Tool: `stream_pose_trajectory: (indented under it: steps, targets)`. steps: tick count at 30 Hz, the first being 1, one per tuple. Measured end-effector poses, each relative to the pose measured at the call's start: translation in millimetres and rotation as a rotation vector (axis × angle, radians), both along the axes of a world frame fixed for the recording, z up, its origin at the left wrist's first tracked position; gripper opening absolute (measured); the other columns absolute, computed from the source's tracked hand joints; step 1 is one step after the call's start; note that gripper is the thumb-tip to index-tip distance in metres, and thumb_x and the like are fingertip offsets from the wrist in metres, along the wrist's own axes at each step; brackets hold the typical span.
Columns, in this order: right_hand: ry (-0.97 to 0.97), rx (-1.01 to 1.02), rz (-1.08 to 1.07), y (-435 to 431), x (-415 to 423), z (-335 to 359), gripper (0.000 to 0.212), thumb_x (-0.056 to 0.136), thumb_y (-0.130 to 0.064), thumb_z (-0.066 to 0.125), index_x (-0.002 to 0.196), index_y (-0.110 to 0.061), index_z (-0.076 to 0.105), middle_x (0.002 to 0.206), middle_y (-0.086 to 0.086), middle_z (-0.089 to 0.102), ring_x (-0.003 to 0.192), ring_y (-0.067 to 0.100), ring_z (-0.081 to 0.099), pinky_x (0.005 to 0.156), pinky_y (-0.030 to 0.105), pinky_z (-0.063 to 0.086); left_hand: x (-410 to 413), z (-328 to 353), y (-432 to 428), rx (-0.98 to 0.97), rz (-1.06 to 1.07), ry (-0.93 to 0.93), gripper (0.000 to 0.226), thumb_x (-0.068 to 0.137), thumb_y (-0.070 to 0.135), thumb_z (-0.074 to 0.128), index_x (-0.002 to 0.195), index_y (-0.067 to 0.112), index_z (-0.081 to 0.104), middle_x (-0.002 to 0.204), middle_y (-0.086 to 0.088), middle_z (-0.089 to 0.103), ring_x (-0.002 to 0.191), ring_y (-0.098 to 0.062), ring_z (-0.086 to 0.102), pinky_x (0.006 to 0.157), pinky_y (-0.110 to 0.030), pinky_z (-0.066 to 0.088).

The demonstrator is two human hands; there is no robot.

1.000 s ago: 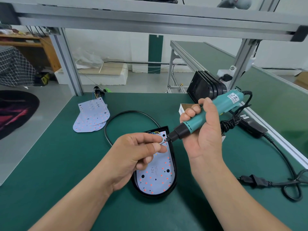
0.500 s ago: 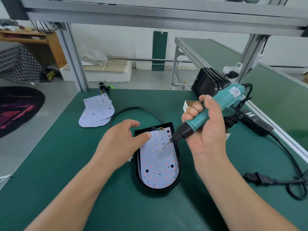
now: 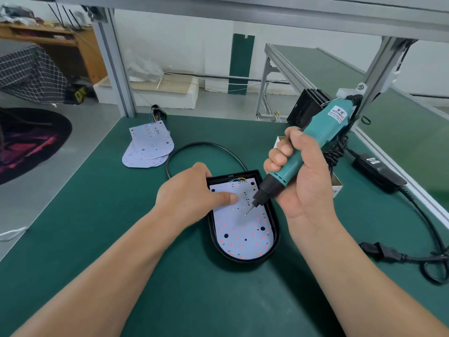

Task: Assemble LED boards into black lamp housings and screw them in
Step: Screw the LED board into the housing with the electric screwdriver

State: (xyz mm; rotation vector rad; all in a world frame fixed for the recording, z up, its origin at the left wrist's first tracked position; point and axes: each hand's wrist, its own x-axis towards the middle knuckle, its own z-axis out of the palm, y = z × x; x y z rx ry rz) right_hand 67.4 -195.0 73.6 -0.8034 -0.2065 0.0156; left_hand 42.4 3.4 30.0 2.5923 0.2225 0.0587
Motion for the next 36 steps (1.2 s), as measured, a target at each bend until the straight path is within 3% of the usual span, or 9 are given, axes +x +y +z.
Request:
stream_pose_trajectory:
  steps: [9,25,36]
  targets:
    - [-0.051,-0.08,0.046,-5,-13,-7,0.005,0.1,-0.015,0.055,0.097,-0.018,0.057,0.068,-0.003,0.046,0.054,0.011,0.046,0.052,0.024,0.041,4,-4,0,0.025,0.004,0.014,0.077,0.054,0.093,0.068,0.099,0.035,0.046,0.086,0.018,0.062,0.078,-0.003,0.058,0.058,-0.032,0.037]
    - [-0.111,-0.183,0.132,2,-18,-12,0.008,0.087,-0.019,0.066,0.095,-0.018,0.065,0.067,-0.001,0.047,0.052,0.015,0.045,0.051,0.026,0.041,3,-1,-3,0.04,0.01,0.036,0.074,0.058,0.088,0.073,0.1,0.032,0.048,0.086,0.015,0.065,0.079,-0.009,0.063,0.064,-0.034,0.046]
    - [-0.324,-0.325,0.192,9,-36,-3,0.015,0.083,-0.01,0.06,0.095,-0.018,0.065,0.06,0.004,0.045,0.046,0.021,0.044,0.053,0.029,0.04,4,-1,-4,0.048,0.019,0.026,0.079,0.059,0.091,0.07,0.105,0.031,0.046,0.087,0.016,0.062,0.078,-0.005,0.058,0.061,-0.032,0.042]
